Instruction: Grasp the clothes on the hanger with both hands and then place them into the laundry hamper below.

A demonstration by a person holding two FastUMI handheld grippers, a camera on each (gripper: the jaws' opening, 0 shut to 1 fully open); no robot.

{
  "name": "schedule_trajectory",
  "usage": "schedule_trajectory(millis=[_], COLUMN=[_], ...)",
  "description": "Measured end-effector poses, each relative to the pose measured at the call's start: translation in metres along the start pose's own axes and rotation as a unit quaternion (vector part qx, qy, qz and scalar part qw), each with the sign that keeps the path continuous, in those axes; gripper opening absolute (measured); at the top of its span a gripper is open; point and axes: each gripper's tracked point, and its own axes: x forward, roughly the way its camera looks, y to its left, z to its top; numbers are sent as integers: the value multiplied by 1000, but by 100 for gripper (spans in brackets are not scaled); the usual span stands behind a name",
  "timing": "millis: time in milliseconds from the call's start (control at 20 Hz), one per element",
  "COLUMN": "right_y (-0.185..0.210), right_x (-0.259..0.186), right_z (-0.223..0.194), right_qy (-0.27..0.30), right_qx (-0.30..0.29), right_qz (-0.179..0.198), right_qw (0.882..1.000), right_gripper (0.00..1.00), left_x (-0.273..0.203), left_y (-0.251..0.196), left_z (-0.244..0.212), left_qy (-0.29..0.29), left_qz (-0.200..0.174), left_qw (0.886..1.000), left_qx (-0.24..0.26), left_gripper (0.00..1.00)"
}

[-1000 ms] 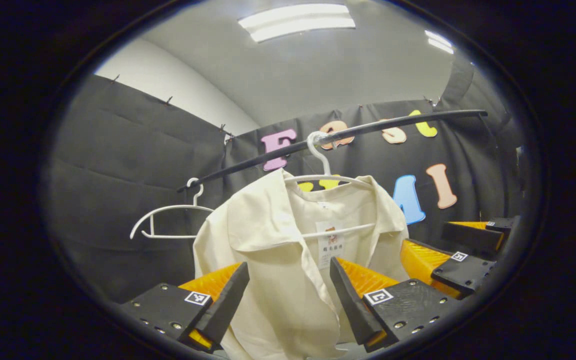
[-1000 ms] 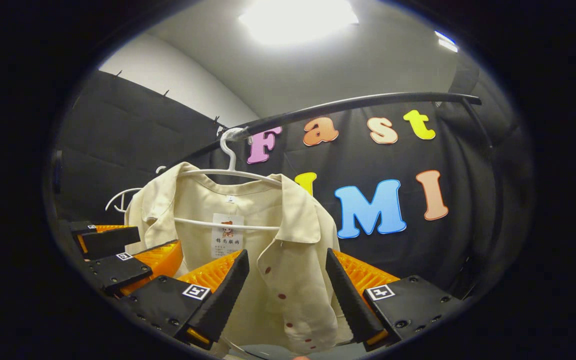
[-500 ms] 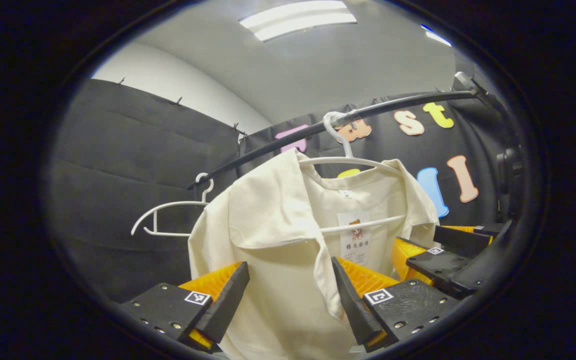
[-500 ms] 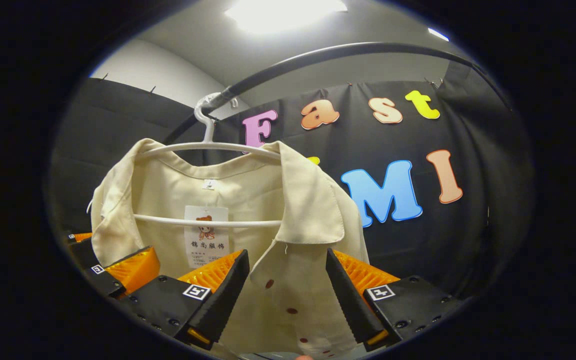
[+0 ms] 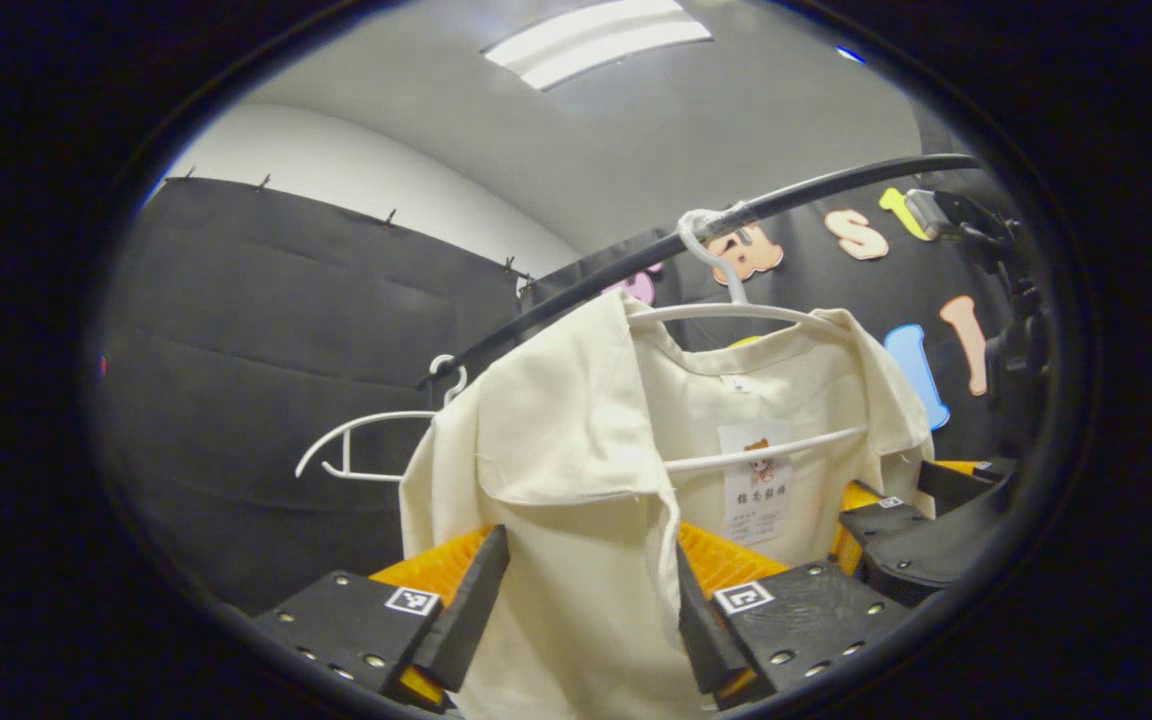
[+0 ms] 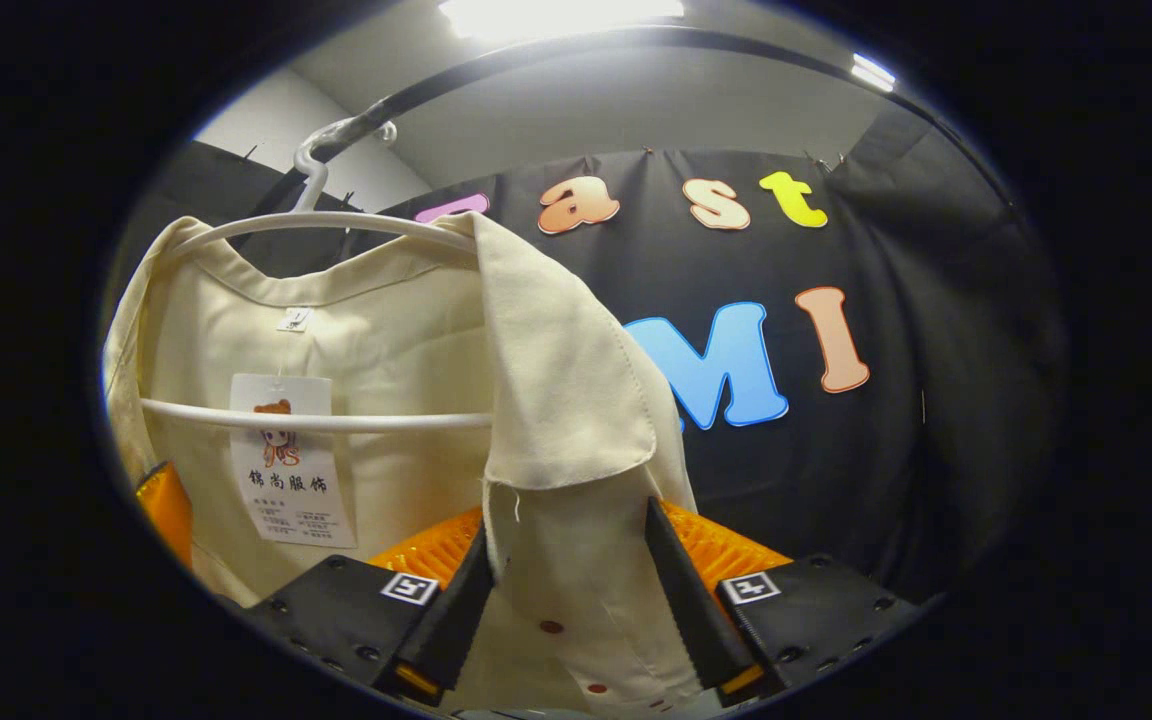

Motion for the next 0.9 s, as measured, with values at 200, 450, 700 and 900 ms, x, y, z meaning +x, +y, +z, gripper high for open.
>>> schedule_trajectory(millis=[200,450,700,900], right_y=[-19,-26,-48,-74], right_x=[-3,-15,-26,-23], right_z=[14,28,65,94], right_qy=[-32,-62,-114,-149], right_qx=[-50,-93,-112,-115], right_qz=[-26,-17,-45,-78], right_qw=[998,994,986,979], right_gripper=[4,3,4,4], left_x=[-4,-3,-23,-21], left_y=[5,10,39,64], left_z=[0,7,49,68], left_qy=[12,4,-38,-53], left_qz=[-30,-57,-41,-16], left_qw=[999,998,998,998], left_qx=[-2,4,20,29], left_gripper=[52,2,0,1])
